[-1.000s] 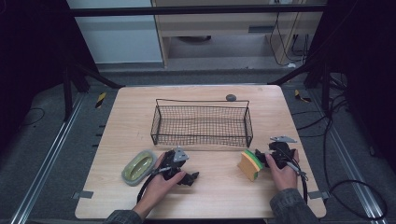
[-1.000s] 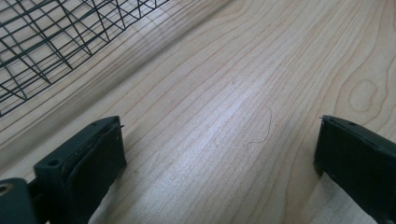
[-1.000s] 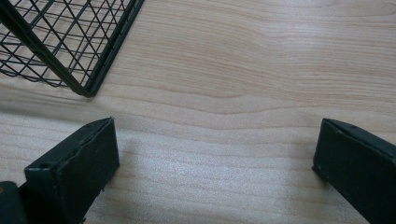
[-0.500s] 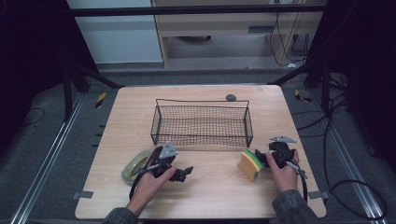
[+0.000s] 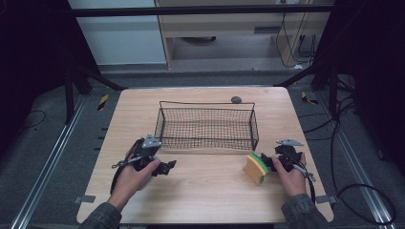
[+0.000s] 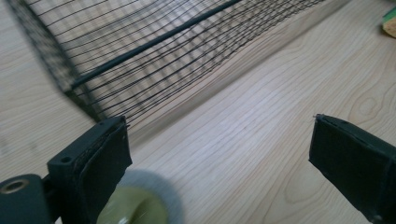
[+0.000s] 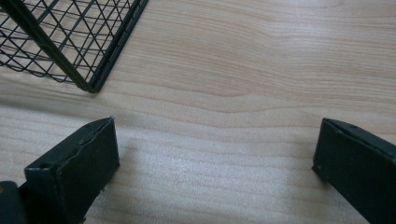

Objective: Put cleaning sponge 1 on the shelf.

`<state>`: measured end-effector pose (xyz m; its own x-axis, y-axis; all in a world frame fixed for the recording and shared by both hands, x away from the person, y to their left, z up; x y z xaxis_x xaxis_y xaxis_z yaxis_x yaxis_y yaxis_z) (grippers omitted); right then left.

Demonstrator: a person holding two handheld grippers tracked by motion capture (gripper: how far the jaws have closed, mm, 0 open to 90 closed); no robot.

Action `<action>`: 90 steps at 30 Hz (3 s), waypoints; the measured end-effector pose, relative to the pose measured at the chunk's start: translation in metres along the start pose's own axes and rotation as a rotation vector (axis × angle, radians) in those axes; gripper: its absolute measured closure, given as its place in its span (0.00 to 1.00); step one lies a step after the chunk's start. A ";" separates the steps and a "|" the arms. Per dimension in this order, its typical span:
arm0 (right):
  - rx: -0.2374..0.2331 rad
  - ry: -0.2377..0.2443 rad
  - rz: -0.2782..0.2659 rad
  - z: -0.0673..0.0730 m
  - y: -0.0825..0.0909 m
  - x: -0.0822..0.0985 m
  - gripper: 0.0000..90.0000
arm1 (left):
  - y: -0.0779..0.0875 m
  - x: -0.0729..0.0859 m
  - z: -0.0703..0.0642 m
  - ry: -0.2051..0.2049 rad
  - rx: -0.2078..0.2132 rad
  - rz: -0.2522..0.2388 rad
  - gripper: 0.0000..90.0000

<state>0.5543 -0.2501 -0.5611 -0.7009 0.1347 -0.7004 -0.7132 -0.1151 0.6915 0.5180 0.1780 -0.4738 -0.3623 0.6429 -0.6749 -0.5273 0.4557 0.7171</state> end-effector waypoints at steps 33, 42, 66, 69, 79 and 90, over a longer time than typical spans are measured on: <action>-0.001 -0.001 -0.001 0.001 0.003 0.004 0.00 | 0.038 0.035 0.035 -0.031 0.001 0.236 0.28; -0.002 0.001 0.000 0.001 0.003 0.004 0.00 | 0.041 0.042 0.036 -0.015 0.012 0.270 0.43; -0.007 0.009 0.002 0.001 0.003 0.004 0.00 | 0.016 0.048 0.038 -0.020 0.087 0.422 0.55; -0.010 0.011 0.001 0.001 0.003 0.004 0.01 | 0.012 0.048 0.039 -0.020 0.092 0.434 0.56; -0.012 0.011 0.003 0.002 0.003 0.004 0.01 | 0.004 0.049 0.041 -0.020 0.104 0.461 0.61; -0.015 0.012 0.005 0.002 0.004 0.004 0.01 | 0.002 0.050 0.039 -0.024 0.132 0.469 0.71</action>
<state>0.5490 -0.2479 -0.5610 -0.7041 0.1222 -0.6995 -0.7100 -0.1306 0.6920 0.5286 0.2348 -0.4999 -0.5191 0.8108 -0.2705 -0.2084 0.1868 0.9600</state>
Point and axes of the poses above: each handheld gripper's, and its own axes: y roughly backward along the jaws, x roughly out of its underside, z roughly to its left, the point moved 7 cm from there along -y, roughly forward along the jaws, and after that the axes turned 14 degrees about -y, right-handed, at the moved point
